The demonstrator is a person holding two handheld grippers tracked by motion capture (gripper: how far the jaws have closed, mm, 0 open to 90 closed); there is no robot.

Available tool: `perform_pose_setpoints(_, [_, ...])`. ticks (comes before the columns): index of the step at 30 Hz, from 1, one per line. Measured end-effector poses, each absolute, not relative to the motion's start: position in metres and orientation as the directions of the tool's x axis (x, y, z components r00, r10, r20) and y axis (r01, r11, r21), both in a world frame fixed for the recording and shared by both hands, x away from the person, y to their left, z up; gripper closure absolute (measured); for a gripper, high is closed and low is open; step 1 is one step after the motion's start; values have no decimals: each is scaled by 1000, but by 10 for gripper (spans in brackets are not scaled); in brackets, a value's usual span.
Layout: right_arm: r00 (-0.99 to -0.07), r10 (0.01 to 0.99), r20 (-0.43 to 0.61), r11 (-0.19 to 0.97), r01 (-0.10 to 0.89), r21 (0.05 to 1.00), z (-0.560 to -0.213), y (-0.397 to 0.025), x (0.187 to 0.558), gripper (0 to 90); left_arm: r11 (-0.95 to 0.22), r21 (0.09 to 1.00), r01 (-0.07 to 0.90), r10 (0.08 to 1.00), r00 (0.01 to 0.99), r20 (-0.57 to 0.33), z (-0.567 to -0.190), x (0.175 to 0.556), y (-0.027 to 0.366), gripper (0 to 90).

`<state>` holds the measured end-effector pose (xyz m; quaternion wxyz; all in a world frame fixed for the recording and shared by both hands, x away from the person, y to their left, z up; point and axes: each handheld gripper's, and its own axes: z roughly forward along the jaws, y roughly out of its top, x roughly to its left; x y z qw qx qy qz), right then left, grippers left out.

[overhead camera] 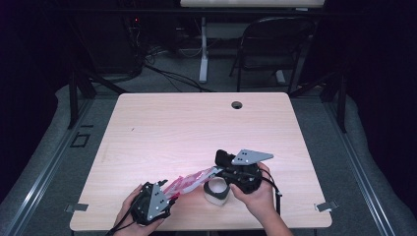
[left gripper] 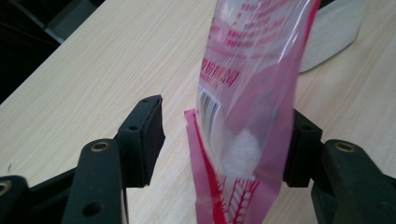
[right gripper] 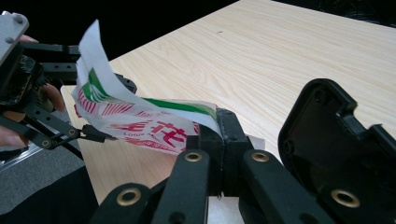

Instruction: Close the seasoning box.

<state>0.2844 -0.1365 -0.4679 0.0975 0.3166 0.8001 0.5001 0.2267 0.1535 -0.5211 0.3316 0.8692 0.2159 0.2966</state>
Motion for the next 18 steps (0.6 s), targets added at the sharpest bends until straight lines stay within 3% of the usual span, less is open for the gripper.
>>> perform_pose_setpoints(18, [-787, 601, 138, 322, 397, 859, -471, -128, 284, 900, -655, 736, 169, 563, 758, 328, -512, 230, 128, 499])
